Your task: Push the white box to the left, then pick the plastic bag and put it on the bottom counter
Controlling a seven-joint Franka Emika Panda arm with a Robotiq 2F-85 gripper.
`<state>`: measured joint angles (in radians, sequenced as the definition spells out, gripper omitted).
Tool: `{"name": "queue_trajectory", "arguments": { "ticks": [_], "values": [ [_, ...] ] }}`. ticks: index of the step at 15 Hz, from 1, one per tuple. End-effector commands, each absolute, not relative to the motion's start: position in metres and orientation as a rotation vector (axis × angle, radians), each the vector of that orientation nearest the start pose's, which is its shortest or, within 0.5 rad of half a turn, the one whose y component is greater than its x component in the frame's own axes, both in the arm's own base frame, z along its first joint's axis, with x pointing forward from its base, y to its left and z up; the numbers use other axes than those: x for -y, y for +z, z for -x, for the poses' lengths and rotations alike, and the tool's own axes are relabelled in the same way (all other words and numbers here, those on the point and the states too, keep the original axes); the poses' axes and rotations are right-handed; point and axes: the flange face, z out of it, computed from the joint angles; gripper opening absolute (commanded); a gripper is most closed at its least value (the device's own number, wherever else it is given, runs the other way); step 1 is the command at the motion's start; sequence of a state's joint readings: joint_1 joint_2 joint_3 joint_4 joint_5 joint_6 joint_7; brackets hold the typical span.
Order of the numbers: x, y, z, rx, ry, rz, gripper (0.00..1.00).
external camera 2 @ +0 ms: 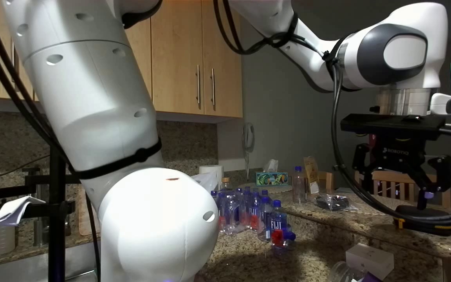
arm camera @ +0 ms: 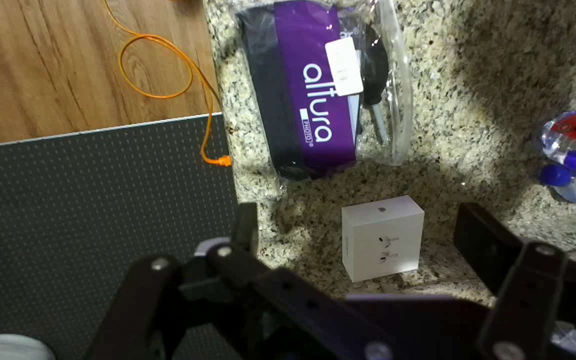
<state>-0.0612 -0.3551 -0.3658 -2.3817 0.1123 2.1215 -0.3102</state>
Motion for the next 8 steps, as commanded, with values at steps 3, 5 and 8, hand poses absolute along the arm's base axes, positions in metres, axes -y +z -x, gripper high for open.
{"name": "queue_trajectory", "arguments": {
  "ticks": [3,5,8],
  "values": [
    [0.187,0.4554,-0.4088,-0.23,-0.211,2.941,1.0],
    [0.187,0.4554,-0.4088,-0.23,-0.211,2.941,1.0],
    [0.1872,0.4574,-0.4106,-0.259,-0.263,2.924,1.0]
  ]
}}
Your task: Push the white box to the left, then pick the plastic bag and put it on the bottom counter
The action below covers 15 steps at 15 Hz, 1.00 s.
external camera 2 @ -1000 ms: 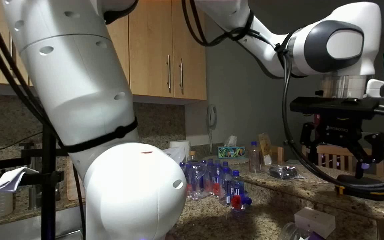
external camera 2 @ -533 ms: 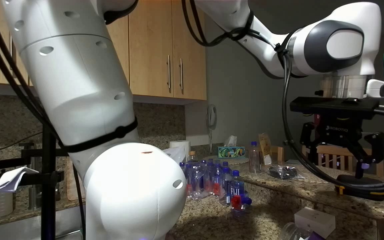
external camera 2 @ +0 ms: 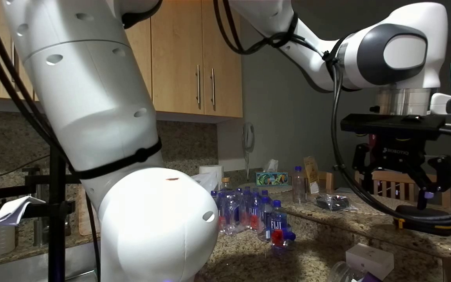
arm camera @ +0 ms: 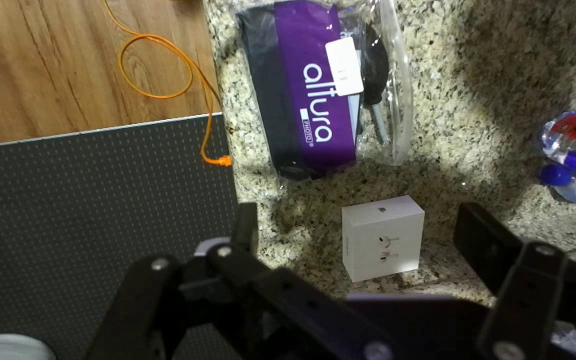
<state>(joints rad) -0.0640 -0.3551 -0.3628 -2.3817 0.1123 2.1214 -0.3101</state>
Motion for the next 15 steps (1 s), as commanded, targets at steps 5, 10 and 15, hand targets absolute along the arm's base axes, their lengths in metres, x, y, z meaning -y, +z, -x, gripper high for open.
{"name": "queue_trajectory", "arguments": {
  "ticks": [5,10,15],
  "values": [
    [0.144,0.579,-0.426,-0.454,-0.318,2.921,1.0],
    [0.12,0.672,-0.451,-0.713,-0.24,3.025,1.0],
    [0.118,0.69,-0.447,-0.694,-0.144,3.041,1.0]
  ]
}}
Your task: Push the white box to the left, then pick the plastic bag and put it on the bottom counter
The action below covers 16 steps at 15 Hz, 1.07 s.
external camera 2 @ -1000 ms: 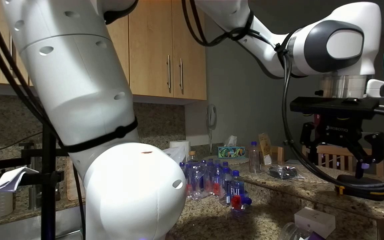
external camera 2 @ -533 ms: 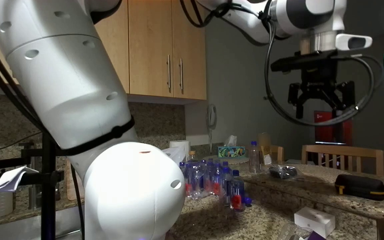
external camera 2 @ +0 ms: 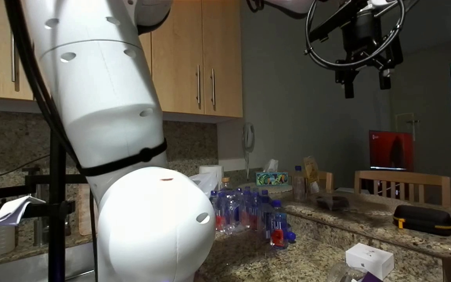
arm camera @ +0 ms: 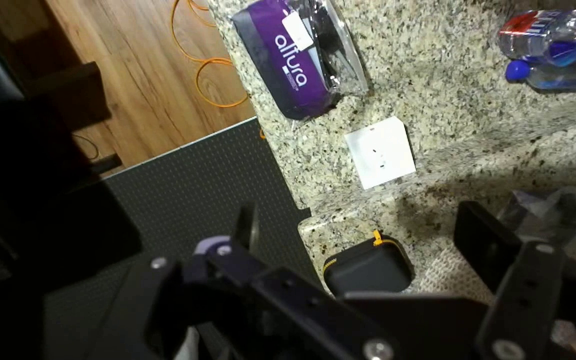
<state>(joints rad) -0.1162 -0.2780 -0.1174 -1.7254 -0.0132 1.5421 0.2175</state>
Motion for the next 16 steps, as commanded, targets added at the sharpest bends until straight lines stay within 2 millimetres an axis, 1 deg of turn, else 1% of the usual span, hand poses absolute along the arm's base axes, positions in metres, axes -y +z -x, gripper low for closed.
{"name": "queue_trajectory", "arguments": {
  "ticks": [1,3,4,5,6,7,8,9,10,12,14,15,16],
  "values": [
    [0.119,0.691,-0.451,-0.698,-0.132,3.043,1.0],
    [0.12,0.689,-0.457,-0.7,-0.121,3.046,1.0],
    [0.121,0.682,-0.459,-0.7,-0.105,3.042,1.0],
    [0.123,0.668,-0.464,-0.677,-0.065,3.055,1.0],
    [0.125,0.658,-0.468,-0.656,-0.044,3.059,1.0],
    [0.13,0.636,-0.474,-0.658,0.008,3.064,1.0],
    [0.133,0.622,-0.477,-0.662,0.04,3.066,1.0],
    [0.14,0.6,-0.481,-0.681,0.088,3.067,1.0],
    [0.144,0.585,-0.483,-0.691,0.122,3.067,1.0],
    [0.157,0.555,-0.486,-0.74,0.127,3.07,1.0],
    [0.174,0.523,-0.487,-0.788,0.087,3.062,1.0],
    [0.184,0.495,-0.486,-0.819,0.123,3.05,1.0],
    [0.191,0.475,-0.484,-0.837,0.158,3.046,1.0]
  ]
}}
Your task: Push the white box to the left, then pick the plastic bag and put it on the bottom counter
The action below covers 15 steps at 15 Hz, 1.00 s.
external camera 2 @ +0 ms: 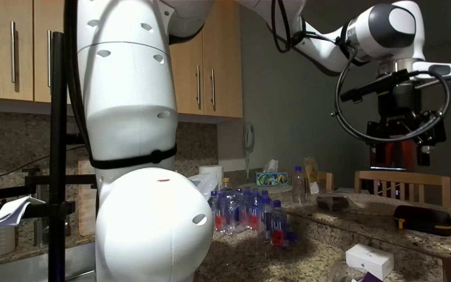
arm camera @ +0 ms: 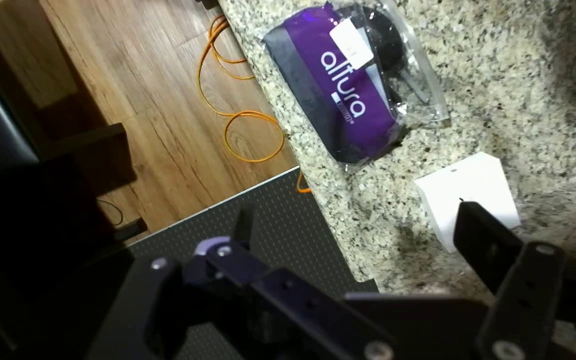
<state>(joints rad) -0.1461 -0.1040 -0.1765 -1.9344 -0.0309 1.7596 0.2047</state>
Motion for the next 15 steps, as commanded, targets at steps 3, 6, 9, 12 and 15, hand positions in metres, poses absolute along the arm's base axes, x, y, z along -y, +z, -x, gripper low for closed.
{"name": "queue_trajectory", "arguments": {
  "ticks": [3,6,9,12,15],
  "values": [
    [0.195,0.461,-0.484,-0.877,0.241,3.021,1.0],
    [0.199,0.446,-0.487,-0.886,0.283,3.019,1.0],
    [0.194,0.45,-0.486,-0.838,0.261,3.044,1.0],
    [0.198,0.425,-0.503,-0.836,0.17,3.047,1.0],
    [0.201,0.373,-0.527,-0.807,0.036,3.107,1.0]
  ]
}}
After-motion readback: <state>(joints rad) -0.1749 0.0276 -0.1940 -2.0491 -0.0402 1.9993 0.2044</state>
